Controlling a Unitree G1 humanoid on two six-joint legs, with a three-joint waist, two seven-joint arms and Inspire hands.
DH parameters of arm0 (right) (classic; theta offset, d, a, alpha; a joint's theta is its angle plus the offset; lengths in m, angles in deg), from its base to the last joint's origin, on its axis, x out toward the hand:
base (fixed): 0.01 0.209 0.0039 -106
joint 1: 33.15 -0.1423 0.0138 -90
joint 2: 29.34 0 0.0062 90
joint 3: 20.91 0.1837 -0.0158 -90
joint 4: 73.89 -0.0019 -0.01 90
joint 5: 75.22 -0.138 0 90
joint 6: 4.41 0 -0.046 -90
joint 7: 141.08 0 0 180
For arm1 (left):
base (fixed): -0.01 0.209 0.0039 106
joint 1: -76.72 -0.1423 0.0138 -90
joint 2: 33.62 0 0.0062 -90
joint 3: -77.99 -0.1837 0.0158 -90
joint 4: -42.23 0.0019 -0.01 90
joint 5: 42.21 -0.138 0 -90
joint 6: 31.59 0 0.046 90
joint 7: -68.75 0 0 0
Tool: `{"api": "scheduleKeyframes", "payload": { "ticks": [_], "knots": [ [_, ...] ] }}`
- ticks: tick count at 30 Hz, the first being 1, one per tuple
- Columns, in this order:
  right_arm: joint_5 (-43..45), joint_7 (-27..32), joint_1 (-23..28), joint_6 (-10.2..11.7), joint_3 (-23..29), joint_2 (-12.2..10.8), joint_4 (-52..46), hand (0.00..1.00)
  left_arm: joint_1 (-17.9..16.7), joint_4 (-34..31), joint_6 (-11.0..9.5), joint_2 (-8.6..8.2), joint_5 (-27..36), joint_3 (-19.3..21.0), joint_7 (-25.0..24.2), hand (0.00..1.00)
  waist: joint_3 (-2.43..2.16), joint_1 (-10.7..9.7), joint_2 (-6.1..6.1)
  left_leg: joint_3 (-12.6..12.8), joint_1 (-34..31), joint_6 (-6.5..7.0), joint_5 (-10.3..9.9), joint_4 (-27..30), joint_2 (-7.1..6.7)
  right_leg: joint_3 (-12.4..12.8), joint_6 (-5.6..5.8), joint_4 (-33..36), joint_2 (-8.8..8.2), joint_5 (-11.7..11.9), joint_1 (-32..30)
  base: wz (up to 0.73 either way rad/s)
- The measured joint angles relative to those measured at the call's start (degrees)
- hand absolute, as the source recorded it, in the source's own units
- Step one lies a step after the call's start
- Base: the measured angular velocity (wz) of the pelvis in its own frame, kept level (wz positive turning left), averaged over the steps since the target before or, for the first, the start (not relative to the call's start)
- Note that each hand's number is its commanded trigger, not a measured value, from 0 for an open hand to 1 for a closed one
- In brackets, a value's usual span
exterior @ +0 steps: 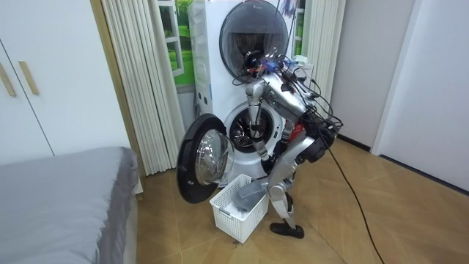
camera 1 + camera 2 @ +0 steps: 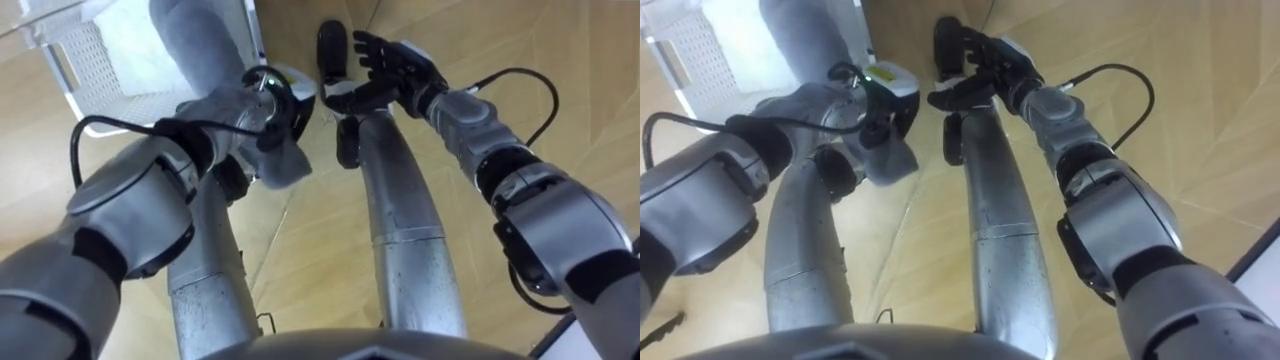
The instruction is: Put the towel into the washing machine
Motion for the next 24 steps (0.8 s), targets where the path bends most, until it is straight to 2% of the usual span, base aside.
{"api": "scheduleKeyframes", "payload": {
  "ticks": [6, 10, 16, 20, 22, 24],
  "knots": [
    [-0.38, -0.52, 0.96, 0.11, 0.04, -0.18, 0.83, 0.0, -2.08, -0.04, 0.0, -1.09, 0.71, -0.4, -2.33, 1.0, -0.05, -0.24, -0.08, 0.21, 2.87, -0.02, 0.02, -0.83, -0.15, 0.09, 0.02, -0.42, -0.24, -0.13, 2.64, 0.0],
    [-0.44, -0.65, 2.45, 0.11, 0.01, -0.61, 2.63, 0.0, -3.65, -0.07, 0.01, -2.2, 0.95, -0.32, -3.14, 1.0, -0.07, -0.04, -0.08, 0.53, 7.77, -0.06, 0.1, -2.52, -0.39, -0.18, 0.06, -1.63, -0.29, -0.17, 7.13, 0.0],
    [-2.04, -1.79, 5.77, -0.46, 0.05, -0.51, 3.09, 0.0, -5.12, -0.24, 0.14, -2.3, 0.95, 0.36, -2.92, 1.0, -0.17, 0.08, 0.03, 1.3, 14.98, 0.04, 0.31, -4.83, -0.96, -1.13, 0.11, -3.15, -0.94, -0.23, 13.97, -0.01],
    [-1.96, -2.19, 7.98, -0.33, 0.23, -0.21, 3.48, 0.0, -7.35, -1.34, -0.19, -1.55, -0.14, 2.79, -0.89, 1.0, -0.3, 0.38, 0.16, 1.3, 19.93, -0.06, 0.5, -6.59, -1.16, -1.9, 0.21, -4.74, -1.07, -0.25, 19.08, 0.01],
    [-1.96, -2.66, 9.23, -0.34, 0.81, 1.29, 3.98, 0.0, -8.2, -3.23, -0.92, -0.54, -0.14, 3.93, 0.47, 1.0, -0.38, 0.83, 0.22, 1.3, 23.26, -0.04, 1.1, -8.46, -2.07, -1.9, 0.46, -5.18, -1.73, -0.45, 22.07, 0.14],
    [-1.95, -2.67, 10.17, -0.29, 1.61, 2.64, 3.97, 0.0, -8.69, -4.43, -1.18, -0.27, -0.13, 6.2, 1.98, 1.0, -0.49, 1.81, 0.36, 1.29, 25.39, -0.13, 1.28, -9.33, -2.48, -2.03, 0.54, -5.63, -1.85, -0.52, 24.01, 0.06]
  ]
}}
